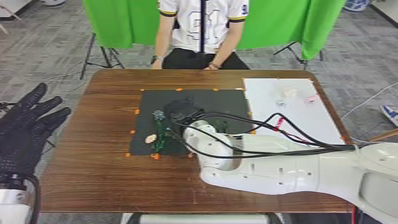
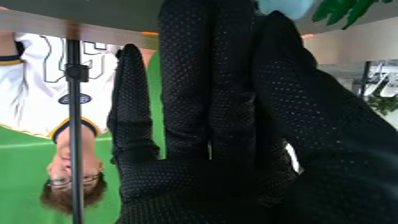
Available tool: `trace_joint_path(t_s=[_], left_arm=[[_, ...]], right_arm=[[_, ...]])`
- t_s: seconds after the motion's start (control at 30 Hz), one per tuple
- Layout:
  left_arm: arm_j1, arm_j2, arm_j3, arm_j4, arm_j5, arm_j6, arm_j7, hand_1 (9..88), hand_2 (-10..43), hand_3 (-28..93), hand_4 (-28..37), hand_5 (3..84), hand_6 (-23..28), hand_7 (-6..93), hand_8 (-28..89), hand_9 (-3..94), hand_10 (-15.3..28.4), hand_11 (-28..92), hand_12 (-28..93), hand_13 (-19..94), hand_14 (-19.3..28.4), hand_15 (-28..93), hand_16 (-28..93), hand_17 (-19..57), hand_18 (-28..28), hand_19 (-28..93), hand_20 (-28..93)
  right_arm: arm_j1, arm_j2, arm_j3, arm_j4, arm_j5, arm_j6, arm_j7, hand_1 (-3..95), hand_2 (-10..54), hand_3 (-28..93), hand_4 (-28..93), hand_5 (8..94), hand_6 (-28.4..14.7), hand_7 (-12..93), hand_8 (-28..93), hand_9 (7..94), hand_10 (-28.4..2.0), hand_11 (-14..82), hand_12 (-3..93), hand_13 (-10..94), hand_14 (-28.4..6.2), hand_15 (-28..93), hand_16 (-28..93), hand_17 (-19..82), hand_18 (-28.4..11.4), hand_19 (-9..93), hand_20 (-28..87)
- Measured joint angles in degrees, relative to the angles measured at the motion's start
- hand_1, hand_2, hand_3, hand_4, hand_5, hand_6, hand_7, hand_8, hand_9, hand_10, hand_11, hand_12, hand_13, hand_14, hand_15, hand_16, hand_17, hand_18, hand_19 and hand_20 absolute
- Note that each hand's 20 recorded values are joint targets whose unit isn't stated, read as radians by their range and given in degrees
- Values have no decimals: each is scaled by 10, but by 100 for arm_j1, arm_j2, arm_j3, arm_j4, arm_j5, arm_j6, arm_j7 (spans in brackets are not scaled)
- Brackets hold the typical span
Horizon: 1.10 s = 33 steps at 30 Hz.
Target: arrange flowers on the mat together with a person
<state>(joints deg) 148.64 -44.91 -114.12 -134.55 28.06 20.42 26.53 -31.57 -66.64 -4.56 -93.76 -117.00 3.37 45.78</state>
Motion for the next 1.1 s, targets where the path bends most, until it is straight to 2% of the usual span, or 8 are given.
trace_joint_path(t_s=[0.37,0.5,0.6,0.83,1.0,1.1], left_arm=[[67,-8,-9,-5,-5,7,13,211,57,761,-243,320,48,91,-81,312,148,172,121,213,223,455,-49,-83,194,421,194],[187,-6,-39,-14,-62,49,92,210,57,762,-242,320,48,91,-80,312,148,171,121,213,223,454,-49,-83,194,421,194],[259,-21,-43,-16,-61,52,96,211,57,762,-243,320,48,90,-80,312,147,171,121,213,223,454,-49,-84,194,422,194],[267,-219,-37,-38,36,42,-15,210,58,760,-243,320,48,90,-80,312,148,171,121,213,222,453,-48,-84,194,422,194],[249,-362,-29,-40,148,5,-158,208,58,762,-244,320,48,90,-80,312,148,170,120,213,222,453,-48,-84,194,421,193],[237,-436,-27,-39,181,-26,-223,207,58,761,-244,321,48,90,-80,312,149,170,120,213,222,452,-48,-84,194,421,193]], right_arm=[[-2,10,90,-25,3,-86,100,525,-95,681,-283,653,15,183,-136,857,-80,133,356,693,-75,499,253,198,-200,710,112],[-55,57,287,-163,86,-49,96,472,-95,722,-279,646,10,179,-136,810,-94,211,277,678,-99,526,180,192,-206,706,112],[-216,161,672,-412,312,14,57,436,-95,753,-278,644,7,180,-136,771,-107,243,216,656,-110,516,151,169,-211,688,105],[-1175,656,2308,-1342,1597,356,-578,359,-49,740,-262,637,-1,177,-137,708,-134,217,160,599,-142,495,132,130,-211,657,100],[-2062,1032,3412,-1805,2120,643,-1036,326,-24,744,-262,593,-5,176,-136,645,-136,203,153,535,-150,482,122,85,-215,594,91],[-2710,1227,4258,-1955,2964,645,-1615,312,-17,750,-268,585,-7,177,-137,625,-139,201,151,512,-154,482,118,72,-216,575,99]])
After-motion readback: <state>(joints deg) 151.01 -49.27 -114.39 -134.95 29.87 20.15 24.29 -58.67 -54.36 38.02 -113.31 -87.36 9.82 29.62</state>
